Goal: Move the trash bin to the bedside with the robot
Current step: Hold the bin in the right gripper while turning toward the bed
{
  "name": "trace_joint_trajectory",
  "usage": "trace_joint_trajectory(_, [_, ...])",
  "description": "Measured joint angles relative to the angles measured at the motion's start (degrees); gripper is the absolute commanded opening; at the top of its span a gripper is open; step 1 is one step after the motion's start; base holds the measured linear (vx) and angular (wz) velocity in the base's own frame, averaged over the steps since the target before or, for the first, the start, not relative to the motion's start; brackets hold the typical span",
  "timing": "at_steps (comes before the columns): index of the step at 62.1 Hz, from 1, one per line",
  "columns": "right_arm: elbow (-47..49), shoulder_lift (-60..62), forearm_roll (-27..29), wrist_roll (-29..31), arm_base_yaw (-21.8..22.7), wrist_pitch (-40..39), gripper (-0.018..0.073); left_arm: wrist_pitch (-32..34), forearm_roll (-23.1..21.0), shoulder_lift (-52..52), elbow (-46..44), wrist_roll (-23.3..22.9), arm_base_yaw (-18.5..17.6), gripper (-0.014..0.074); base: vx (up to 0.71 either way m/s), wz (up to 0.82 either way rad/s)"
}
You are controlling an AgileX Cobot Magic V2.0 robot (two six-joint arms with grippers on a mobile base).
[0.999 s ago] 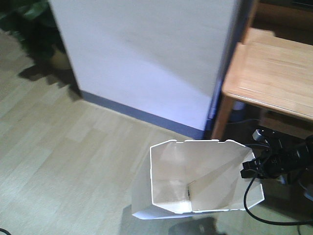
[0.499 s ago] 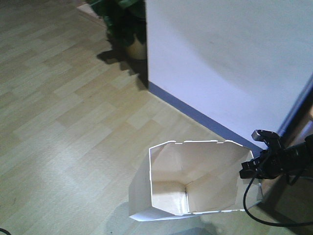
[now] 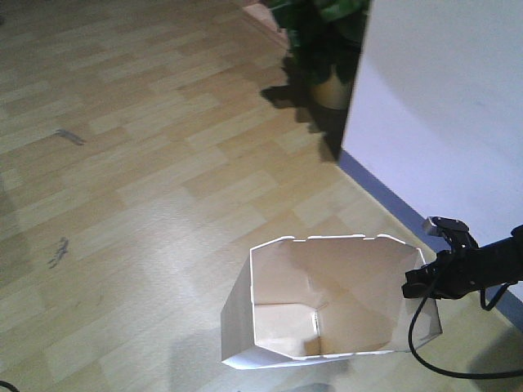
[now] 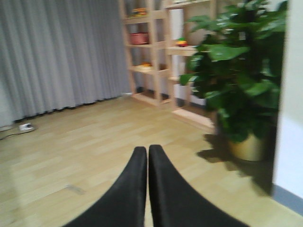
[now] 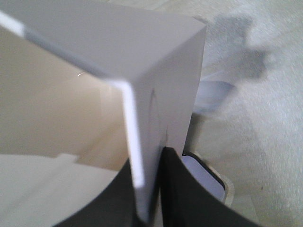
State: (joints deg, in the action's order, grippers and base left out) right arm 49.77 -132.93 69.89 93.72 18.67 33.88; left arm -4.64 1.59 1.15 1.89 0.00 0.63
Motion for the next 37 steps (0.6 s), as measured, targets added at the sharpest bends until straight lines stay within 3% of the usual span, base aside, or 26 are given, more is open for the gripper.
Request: trace_joint_trajectory(37, [0.0,0.0,0.0,0.0,0.0,0.8,-0.0004,0.0,0.0,0.0,0.0,0.0,0.0,-0.0006,0.17,0.63])
